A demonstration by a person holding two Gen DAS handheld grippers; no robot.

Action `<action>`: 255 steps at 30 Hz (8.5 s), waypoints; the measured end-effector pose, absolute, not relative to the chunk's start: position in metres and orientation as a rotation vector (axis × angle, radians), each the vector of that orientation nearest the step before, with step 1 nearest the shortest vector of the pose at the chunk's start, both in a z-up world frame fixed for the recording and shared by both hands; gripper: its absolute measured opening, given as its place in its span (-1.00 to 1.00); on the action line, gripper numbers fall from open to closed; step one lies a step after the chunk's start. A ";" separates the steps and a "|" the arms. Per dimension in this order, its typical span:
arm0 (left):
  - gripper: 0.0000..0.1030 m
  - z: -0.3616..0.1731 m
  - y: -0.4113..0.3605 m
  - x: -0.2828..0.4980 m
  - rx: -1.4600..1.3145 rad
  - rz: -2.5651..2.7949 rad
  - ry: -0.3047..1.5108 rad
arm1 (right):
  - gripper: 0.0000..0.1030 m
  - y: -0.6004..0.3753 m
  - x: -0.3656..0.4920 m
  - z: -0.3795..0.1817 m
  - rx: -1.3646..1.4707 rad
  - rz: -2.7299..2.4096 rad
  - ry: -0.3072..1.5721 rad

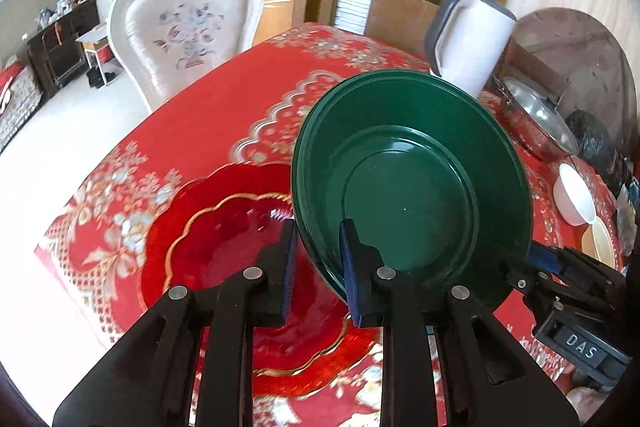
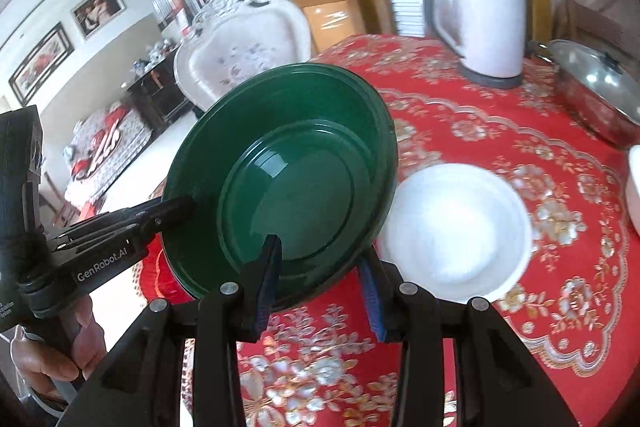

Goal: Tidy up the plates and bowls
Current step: 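Carry the green bowl with the left tool and lower it onto the red plates, then open the left tool to release the green bowl, then move the left tool to the rim of the white plate, then close the left tool on the white plate's rim, then carry the white plate with the left tool and lower it into the green bowl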

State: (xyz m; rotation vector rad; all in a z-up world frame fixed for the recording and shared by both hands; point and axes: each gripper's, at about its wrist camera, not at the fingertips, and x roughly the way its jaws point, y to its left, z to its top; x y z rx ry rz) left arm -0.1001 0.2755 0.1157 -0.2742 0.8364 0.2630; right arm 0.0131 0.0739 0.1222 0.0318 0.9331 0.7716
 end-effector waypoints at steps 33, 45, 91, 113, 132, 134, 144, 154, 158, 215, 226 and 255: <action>-0.58 0.064 0.346 -0.167 -0.403 0.408 0.919 | -0.23 0.173 -0.028 0.083 -0.166 0.945 1.053; -0.16 0.075 0.344 -0.170 -0.351 0.485 0.848 | 0.01 0.169 -0.025 0.085 -0.111 0.941 1.074; -0.01 0.110 0.165 -0.041 -0.103 0.108 0.779 | 0.13 -0.039 0.041 0.096 0.286 0.582 0.986; -0.01 0.070 0.166 0.032 -0.180 0.078 0.920 | 0.15 -0.049 0.083 0.066 0.309 0.540 1.060; -0.01 0.042 0.162 0.057 -0.187 0.065 1.008 | 0.15 -0.036 0.100 0.050 0.285 0.533 1.093; -0.01 0.040 0.161 0.058 -0.181 0.066 1.013 | 0.15 -0.033 0.102 0.048 0.277 0.539 1.093; -0.01 0.033 0.152 0.061 -0.139 0.058 1.021 | 0.13 -0.028 0.104 0.045 0.244 0.557 1.080; -0.53 0.023 0.146 0.061 -0.105 0.056 1.037 | -0.54 -0.025 0.101 0.045 0.208 0.555 1.067; -0.53 0.027 0.144 0.056 -0.095 0.062 1.025 | -0.54 -0.024 0.095 0.051 0.192 0.552 1.043; -0.53 0.088 0.319 -0.125 -0.245 0.364 0.835 | -0.47 0.166 -0.020 0.114 -0.121 0.883 0.913; -0.53 0.083 0.324 -0.127 -0.258 0.366 0.835 | -0.47 0.174 -0.024 0.114 -0.142 0.880 0.916; -0.24 0.073 0.328 -0.120 -0.179 0.431 0.833 | -0.46 0.201 -0.027 0.094 -0.281 0.857 0.939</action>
